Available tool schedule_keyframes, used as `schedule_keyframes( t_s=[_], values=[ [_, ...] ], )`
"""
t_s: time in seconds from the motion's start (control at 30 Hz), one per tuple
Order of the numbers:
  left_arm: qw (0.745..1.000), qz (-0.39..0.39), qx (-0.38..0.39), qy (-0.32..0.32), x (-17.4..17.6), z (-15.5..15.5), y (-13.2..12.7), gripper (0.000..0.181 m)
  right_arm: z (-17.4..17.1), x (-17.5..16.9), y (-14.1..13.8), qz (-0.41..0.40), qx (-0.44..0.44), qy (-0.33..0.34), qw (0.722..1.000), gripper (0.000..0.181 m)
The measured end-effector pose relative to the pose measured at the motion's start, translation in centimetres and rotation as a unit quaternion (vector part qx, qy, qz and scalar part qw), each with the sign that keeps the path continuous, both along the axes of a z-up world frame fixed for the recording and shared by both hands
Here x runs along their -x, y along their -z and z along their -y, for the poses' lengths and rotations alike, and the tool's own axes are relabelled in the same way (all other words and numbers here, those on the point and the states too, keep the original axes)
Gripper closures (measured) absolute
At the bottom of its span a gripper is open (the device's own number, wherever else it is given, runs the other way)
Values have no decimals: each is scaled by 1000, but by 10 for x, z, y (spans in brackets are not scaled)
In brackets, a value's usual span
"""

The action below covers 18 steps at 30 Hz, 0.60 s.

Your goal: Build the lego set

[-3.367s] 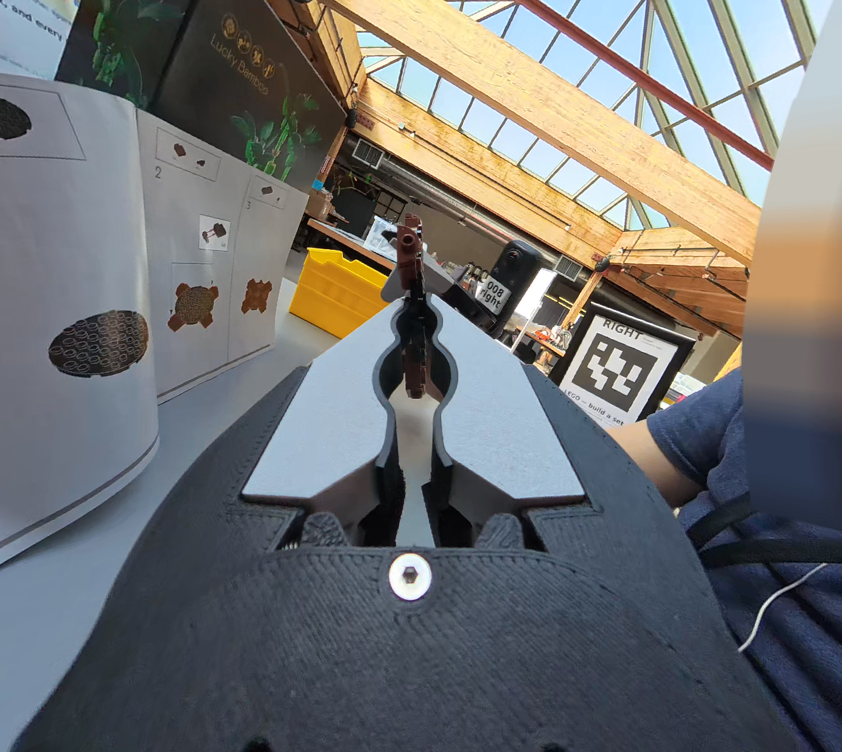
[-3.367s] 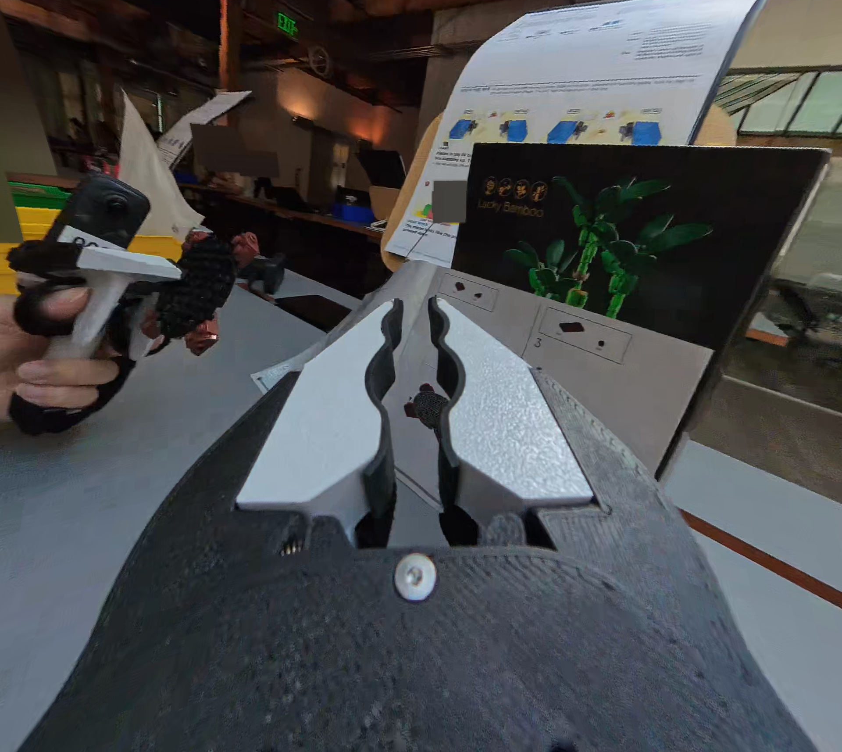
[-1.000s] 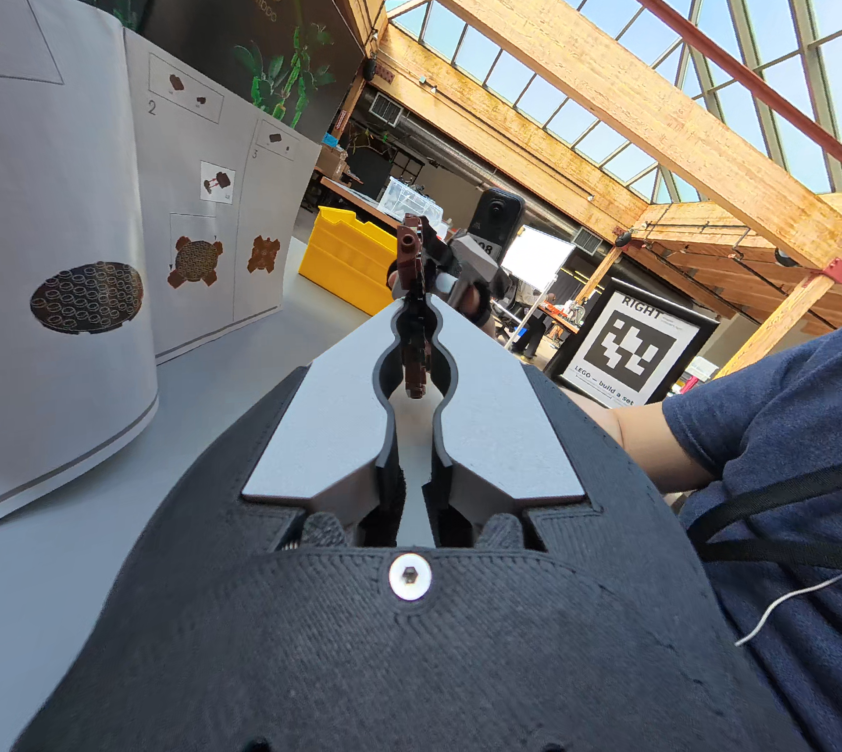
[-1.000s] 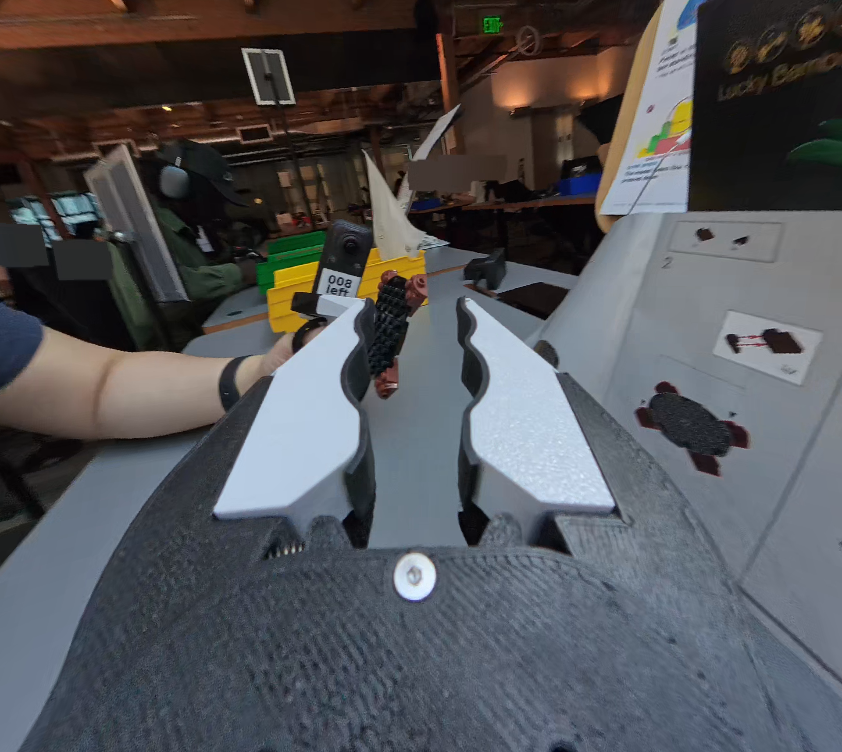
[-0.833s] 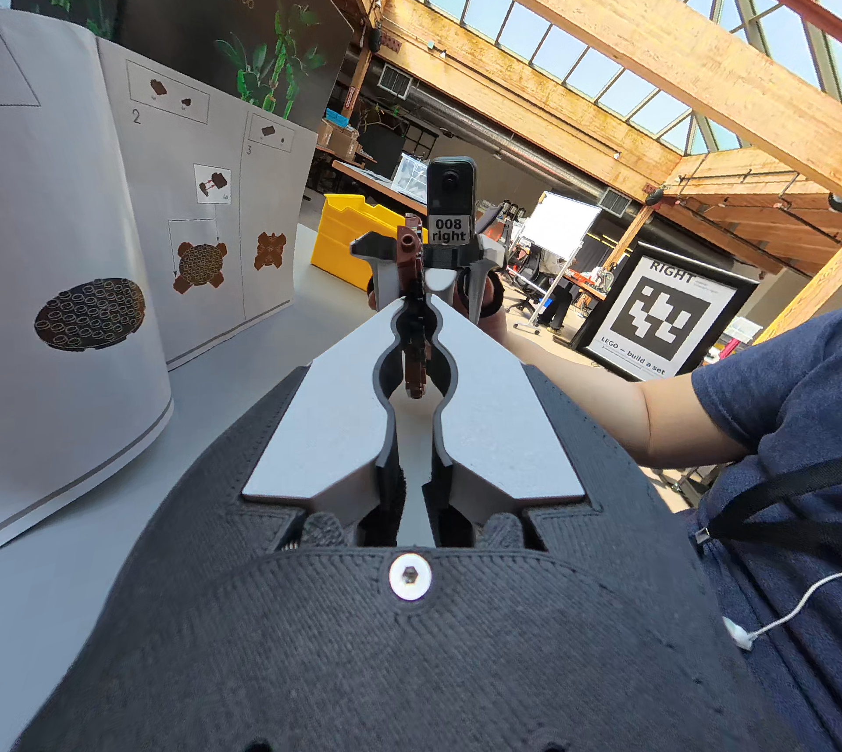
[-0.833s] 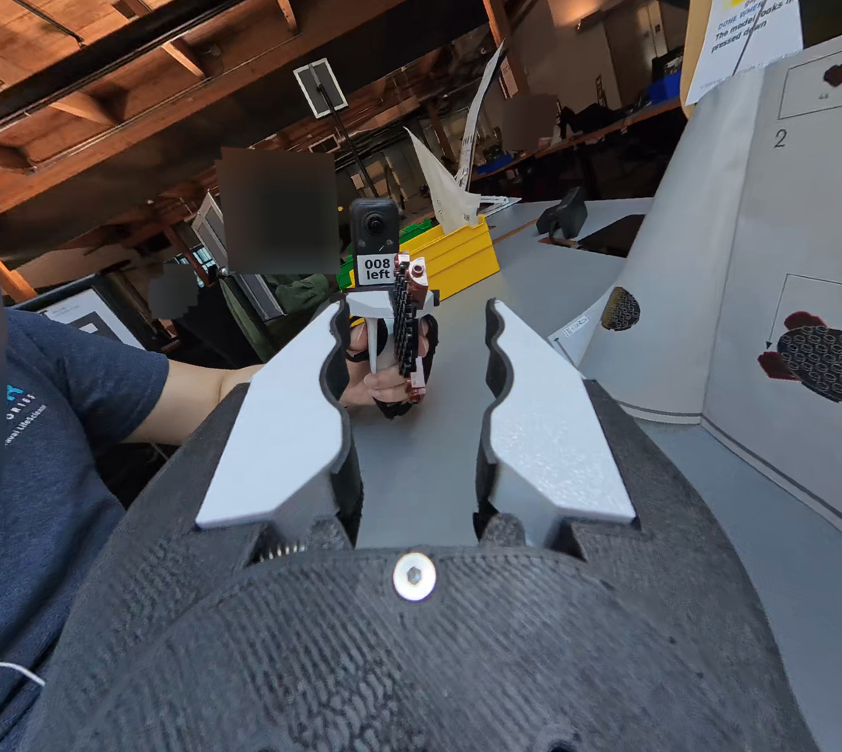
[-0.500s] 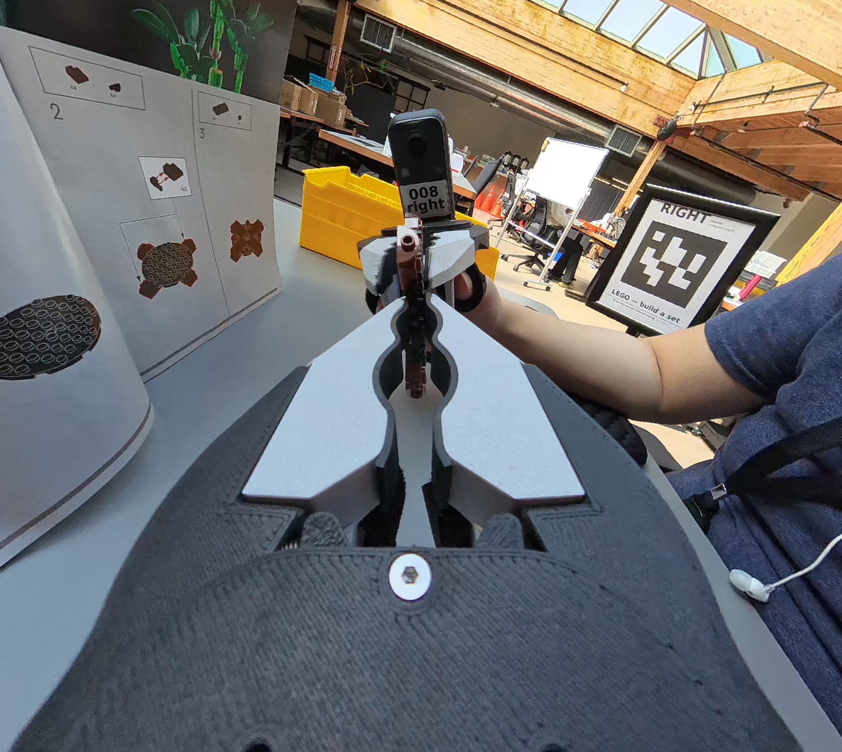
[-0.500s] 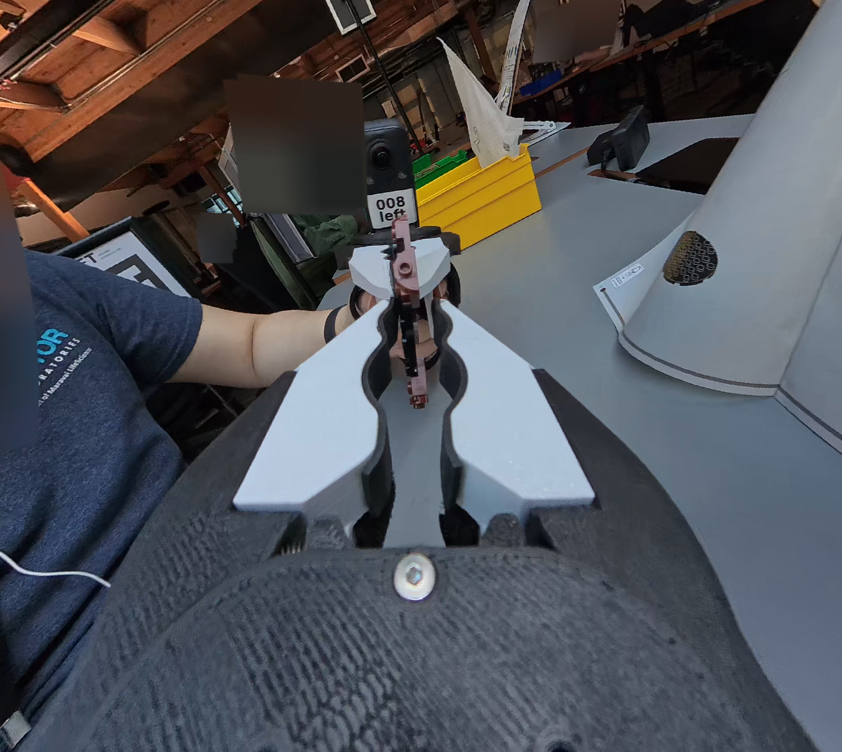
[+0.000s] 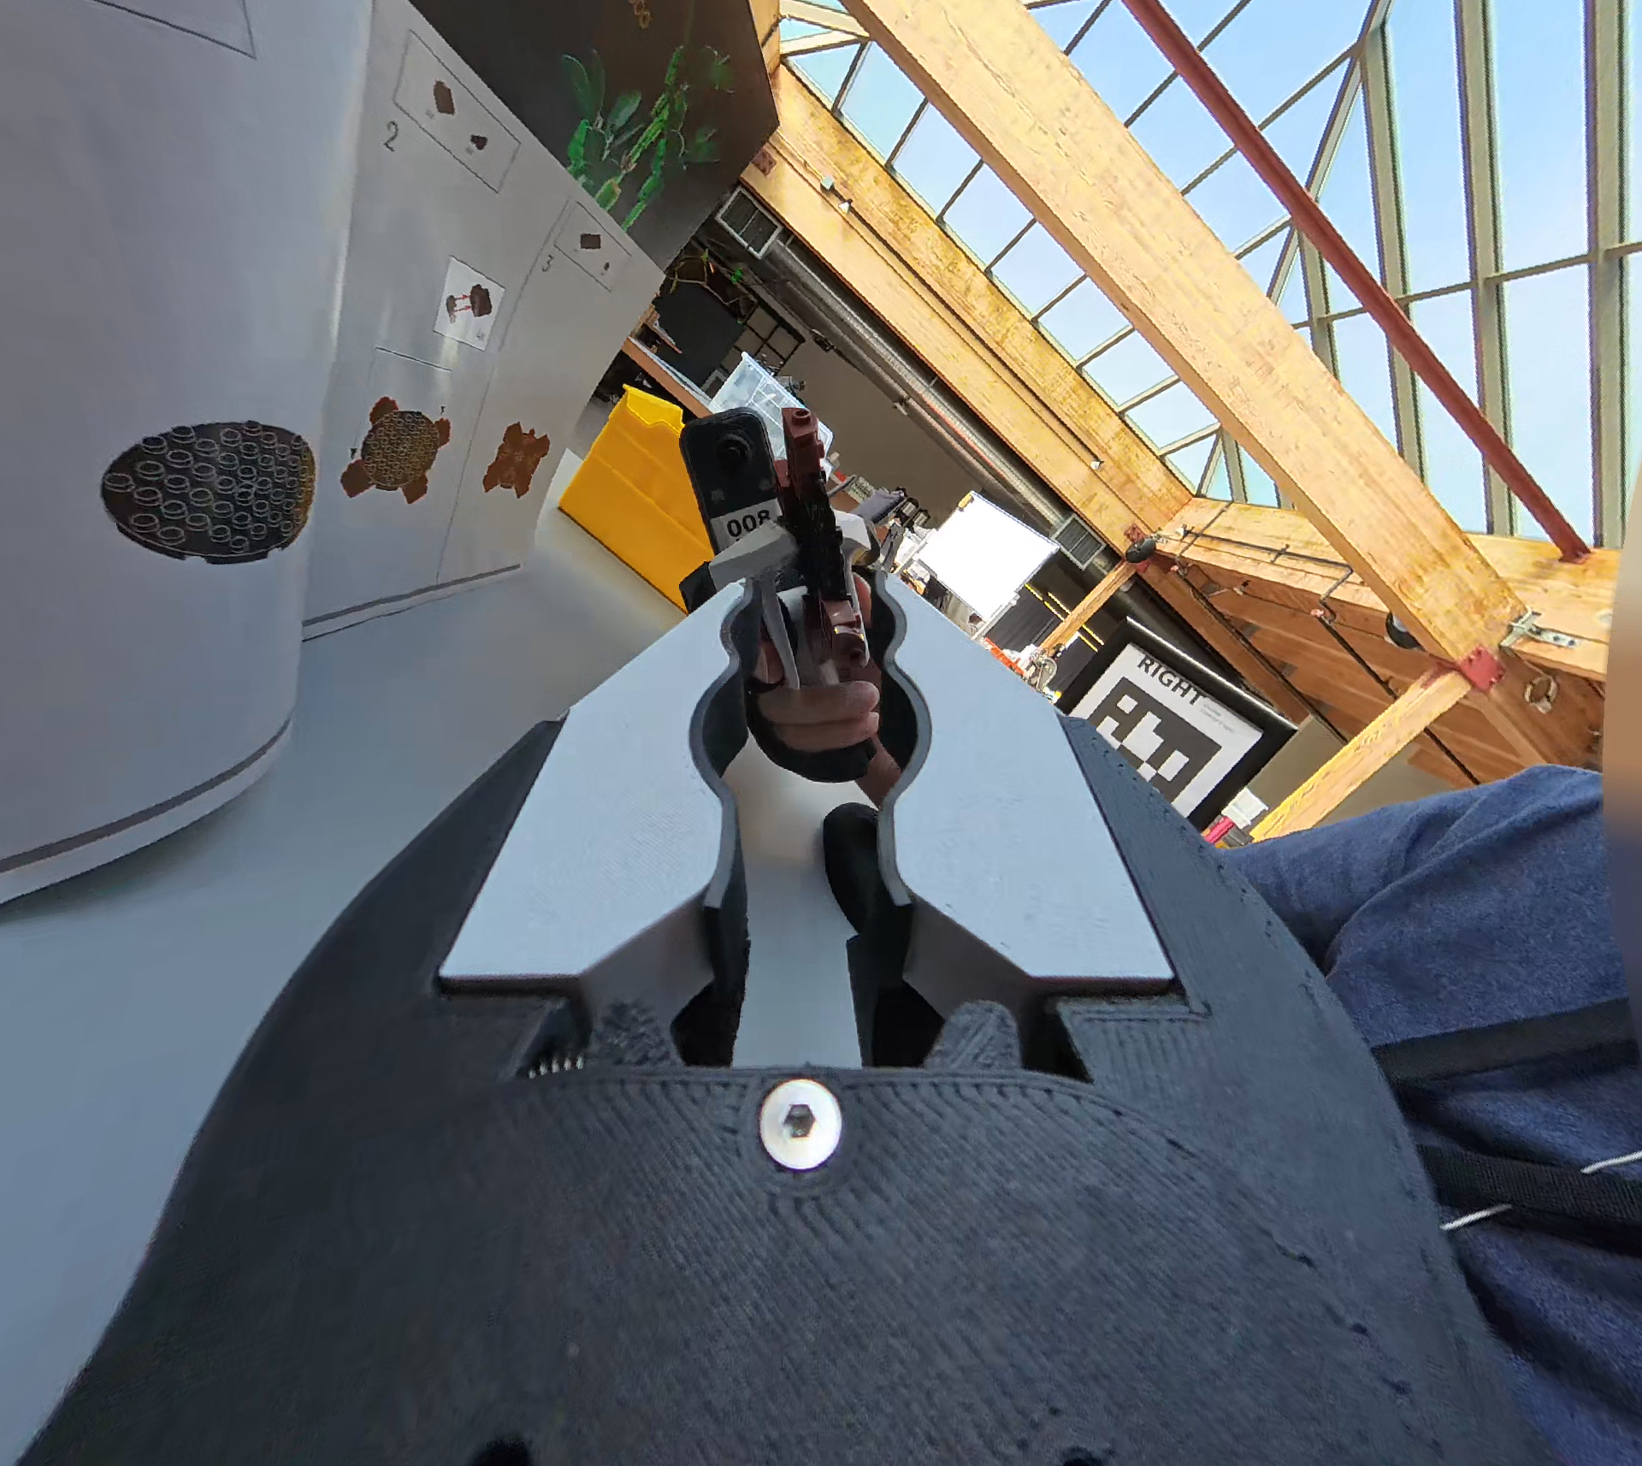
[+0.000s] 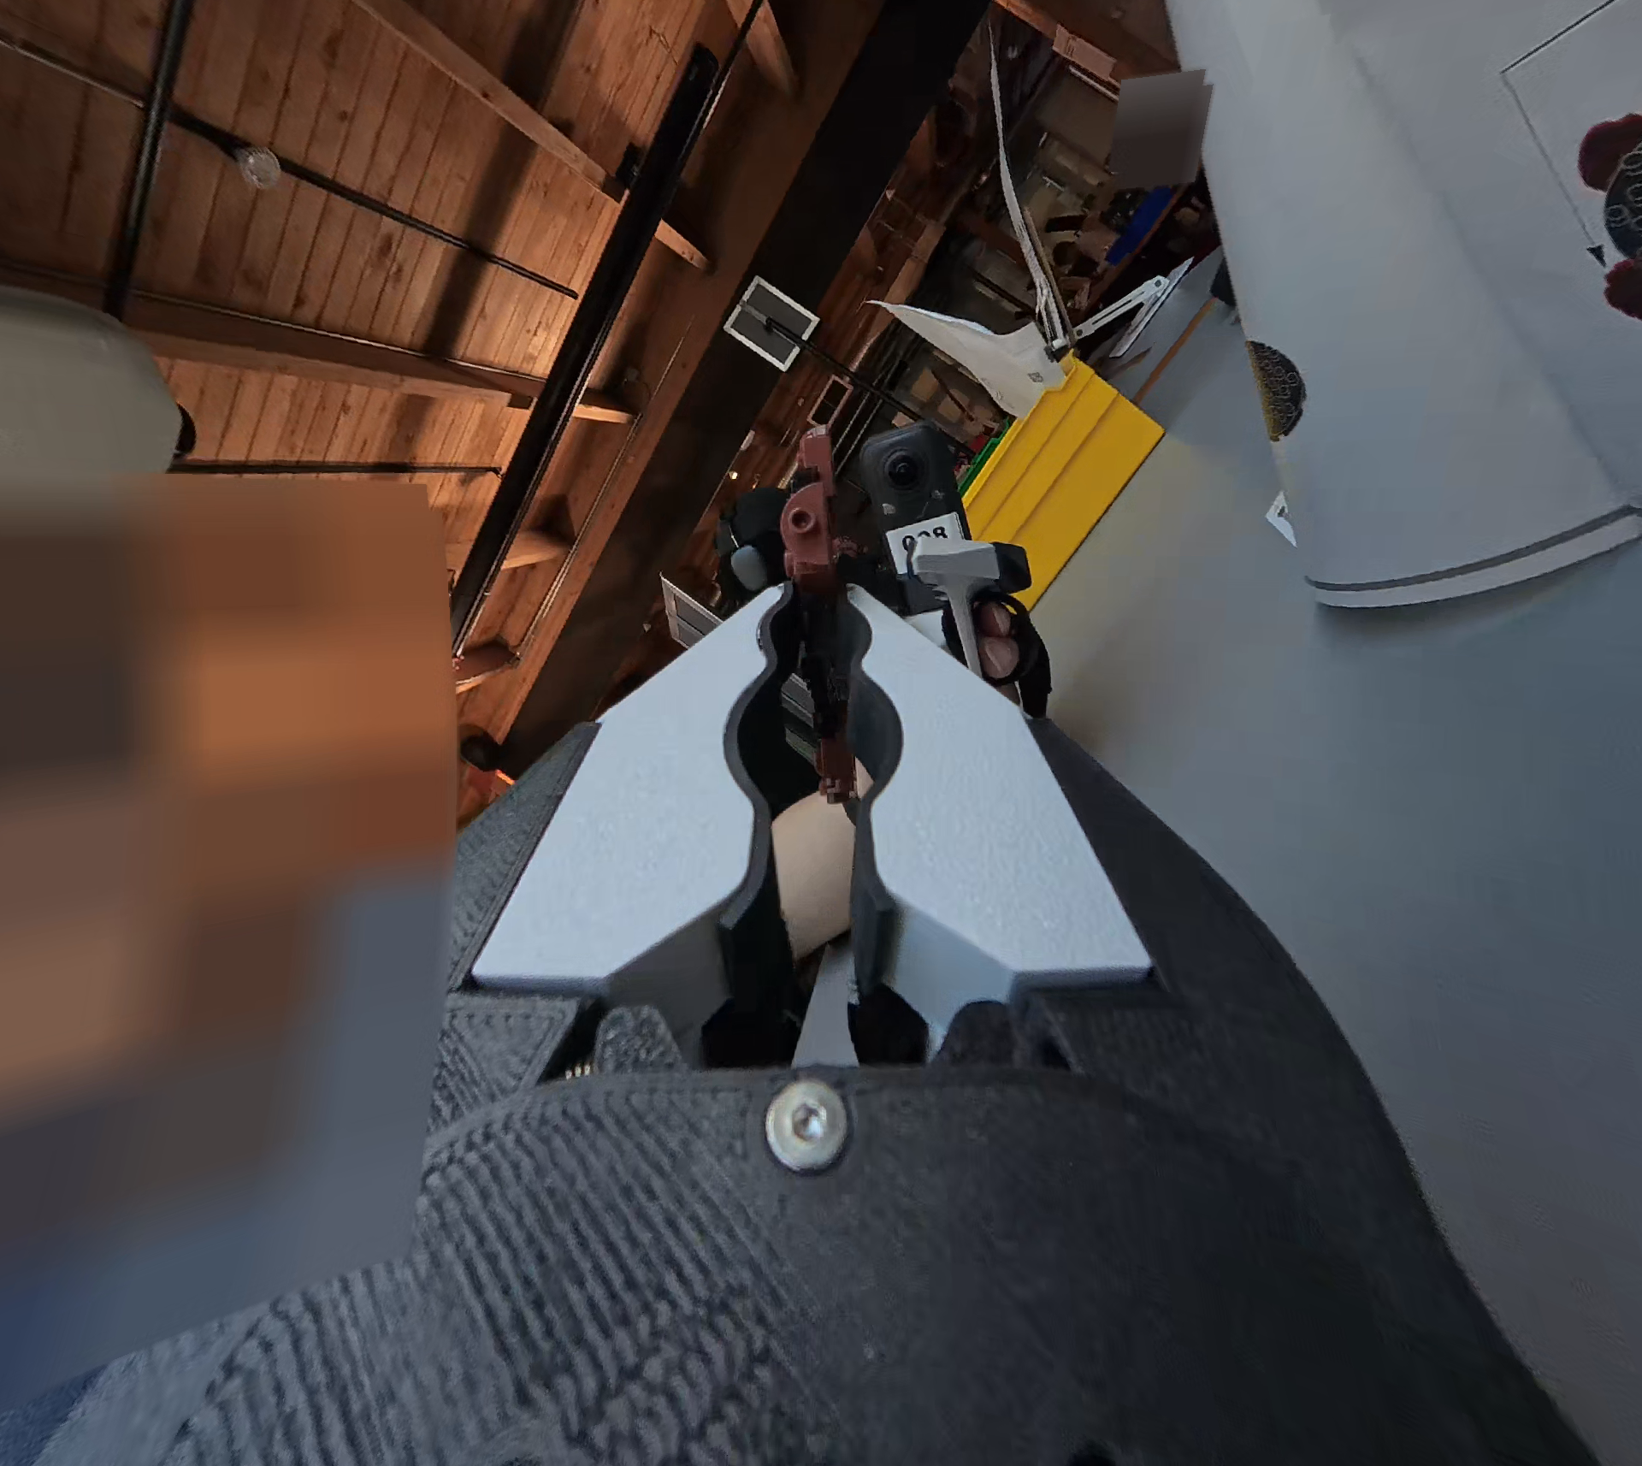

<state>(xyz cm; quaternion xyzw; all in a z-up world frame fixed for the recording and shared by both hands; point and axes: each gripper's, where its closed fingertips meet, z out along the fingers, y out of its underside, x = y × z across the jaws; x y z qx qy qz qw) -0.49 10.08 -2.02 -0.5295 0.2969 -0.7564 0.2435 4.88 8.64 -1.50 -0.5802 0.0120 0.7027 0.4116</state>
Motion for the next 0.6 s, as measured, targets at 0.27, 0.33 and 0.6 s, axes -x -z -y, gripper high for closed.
schedule_keyframes(
  t_s=[0.27,0.33,0.6],
  values=[
    [999,-3,19,28,-5,10,2,155,-5,-8,9,-5,29,8,1000,177],
    [999,-12,18,29,-8,11,6,152,-3,3,14,16,33,-7,999,177],
    [996,-49,22,71,-15,25,21,164,2,31,28,83,30,-37,995,176]
  ],
)
